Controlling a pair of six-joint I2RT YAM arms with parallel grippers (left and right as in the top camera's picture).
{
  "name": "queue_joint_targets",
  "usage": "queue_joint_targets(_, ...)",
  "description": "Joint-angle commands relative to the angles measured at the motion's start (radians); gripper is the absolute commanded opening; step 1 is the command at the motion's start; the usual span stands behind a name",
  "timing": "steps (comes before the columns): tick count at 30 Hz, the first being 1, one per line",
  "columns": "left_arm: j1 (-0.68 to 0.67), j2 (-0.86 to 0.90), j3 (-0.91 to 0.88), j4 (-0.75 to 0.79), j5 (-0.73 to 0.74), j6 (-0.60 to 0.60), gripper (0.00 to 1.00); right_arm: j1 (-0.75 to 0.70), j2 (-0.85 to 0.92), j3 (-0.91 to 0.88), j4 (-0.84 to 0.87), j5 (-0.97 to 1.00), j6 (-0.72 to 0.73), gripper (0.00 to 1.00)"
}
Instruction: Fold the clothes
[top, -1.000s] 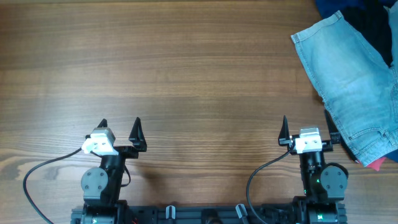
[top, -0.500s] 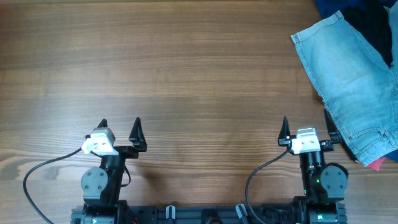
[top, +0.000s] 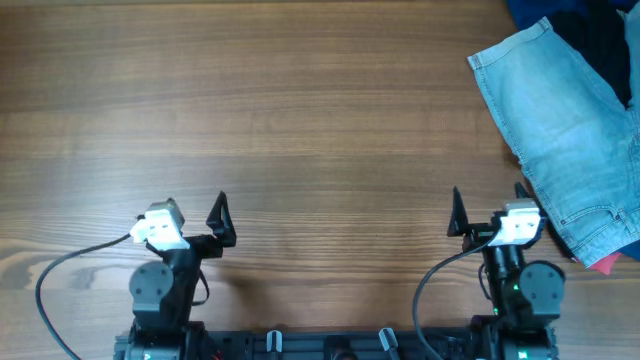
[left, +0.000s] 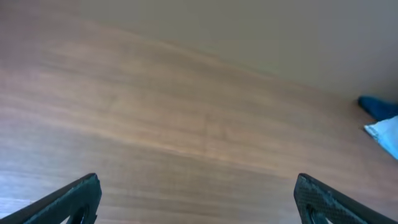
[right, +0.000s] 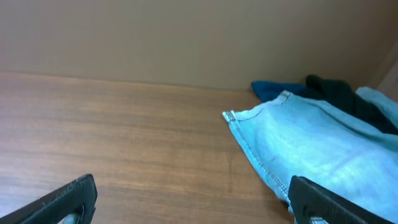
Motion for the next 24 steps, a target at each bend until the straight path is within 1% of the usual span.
queue_joint_targets(1,-0.006,0.113,0.13,-0.035,0.01,-0.016,1.0,0.005,0.094,0.143,-0.07,0.021,0.054,1.0)
queue_joint_targets(4,-0.006,0.278,0.271,-0.12,0.013,-0.016,1.0,0.005,0.246,0.302,-0.214,0.021,0.058,1.0)
queue_joint_targets(6,-0.006,0.408,0.399,-0.237,0.037,-0.015,1.0,0.005,0.391,0.426,-0.326,0.021,0.075,1.0)
queue_joint_targets(9,-0.006,0.569,0.57,-0.393,0.047,-0.015,1.0,0.005,0.624,0.612,-0.464,-0.037,0.1,1.0)
queue_joint_targets(10,-0.006,0.622,0.641,-0.463,0.062,-0.016,1.0,0.005,0.702,0.677,-0.498,-0.074,0.106,1.0)
queue_joint_targets(11,-0.006,0.65,0.682,-0.501,0.084,-0.016,1.0,0.005,0.747,0.713,-0.499,-0.129,0.105,1.0)
queue_joint_targets(12,-0.006,0.679,0.731,-0.544,0.135,-0.015,1.0,0.005,0.806,0.763,-0.494,-0.244,0.085,1.0)
queue_joint_targets(13,-0.006,0.695,0.764,-0.567,0.187,-0.014,1.0,0.005,0.845,0.79,-0.472,-0.288,0.055,1.0)
queue_joint_targets(14,-0.006,0.698,0.78,-0.566,0.197,-0.012,1.0,0.005,0.877,0.804,-0.44,-0.256,0.05,1.0)
queue_joint_targets(15,-0.006,0.698,0.784,-0.563,0.195,-0.011,1.0,0.005,0.903,0.817,-0.428,-0.183,0.062,1.0)
queue_joint_targets(16,-0.006,0.698,0.787,-0.557,0.192,-0.012,1.0,0.002,0.946,0.843,-0.431,-0.053,0.111,1.0)
queue_joint_targets(17,-0.006,0.702,0.788,-0.555,0.192,-0.012,1.0,-0.021,1.05,0.921,-0.464,0.061,0.126,1.0)
queue_joint_targets(20,-0.006,0.734,0.788,-0.555,0.18,-0.012,1.0,-0.079,1.252,1.063,-0.522,0.153,0.128,1.0)
queue_joint_targets(23,-0.006,0.764,0.788,-0.554,0.17,-0.012,1.0,-0.135,1.425,1.083,-0.476,0.172,0.087,1.0)
queue_joint_targets(24,-0.006,0.766,0.788,-0.554,0.151,-0.012,1.0,-0.154,1.477,1.083,-0.463,0.22,0.087,1.0)
